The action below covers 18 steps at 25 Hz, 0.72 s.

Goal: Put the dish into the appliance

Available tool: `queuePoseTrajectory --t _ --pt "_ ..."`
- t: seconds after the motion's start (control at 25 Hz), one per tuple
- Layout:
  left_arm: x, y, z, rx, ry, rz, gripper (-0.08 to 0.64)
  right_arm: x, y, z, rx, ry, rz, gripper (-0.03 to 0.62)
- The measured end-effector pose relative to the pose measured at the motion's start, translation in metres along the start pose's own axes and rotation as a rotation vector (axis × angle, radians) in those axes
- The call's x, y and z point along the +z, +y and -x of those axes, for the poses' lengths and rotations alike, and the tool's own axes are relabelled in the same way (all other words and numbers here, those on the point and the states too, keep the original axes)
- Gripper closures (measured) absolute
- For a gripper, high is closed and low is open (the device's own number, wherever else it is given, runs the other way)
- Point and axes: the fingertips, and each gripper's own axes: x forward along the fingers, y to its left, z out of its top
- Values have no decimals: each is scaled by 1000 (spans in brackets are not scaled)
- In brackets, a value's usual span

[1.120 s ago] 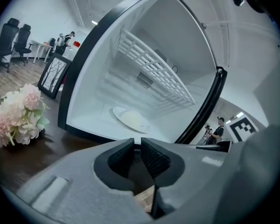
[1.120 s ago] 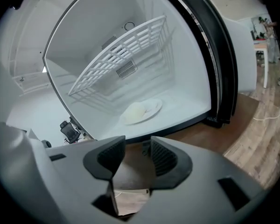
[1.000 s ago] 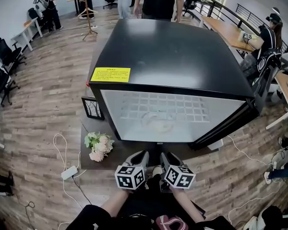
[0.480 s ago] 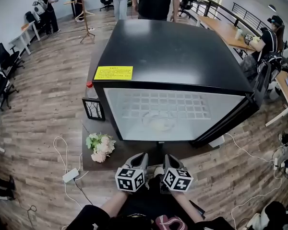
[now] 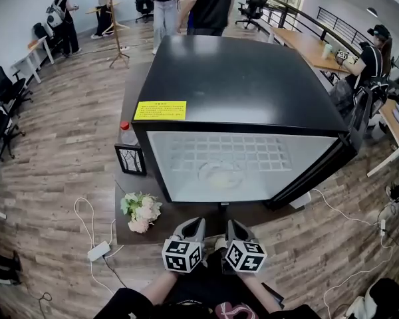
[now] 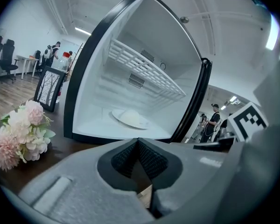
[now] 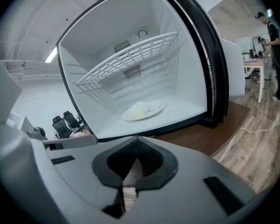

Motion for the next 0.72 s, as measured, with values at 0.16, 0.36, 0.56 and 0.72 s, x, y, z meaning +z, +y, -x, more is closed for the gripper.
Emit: queuePoseTrajectory --t 0.16,0.36,0.56,0.72 --pt "1 -1 -2 -13 0 -4 552 1 2 -1 -4 -1 23 586" --pt "3 -3 -5 -33 -3 -11 552 3 2 -3 -13 -3 34 586" --pt "6 -5 -8 -49 -8 -25 552 7 4 -5 -11 -11 45 588" --pt "7 -6 -8 -55 -7 -33 552 8 7 -7 -1 -12 55 588"
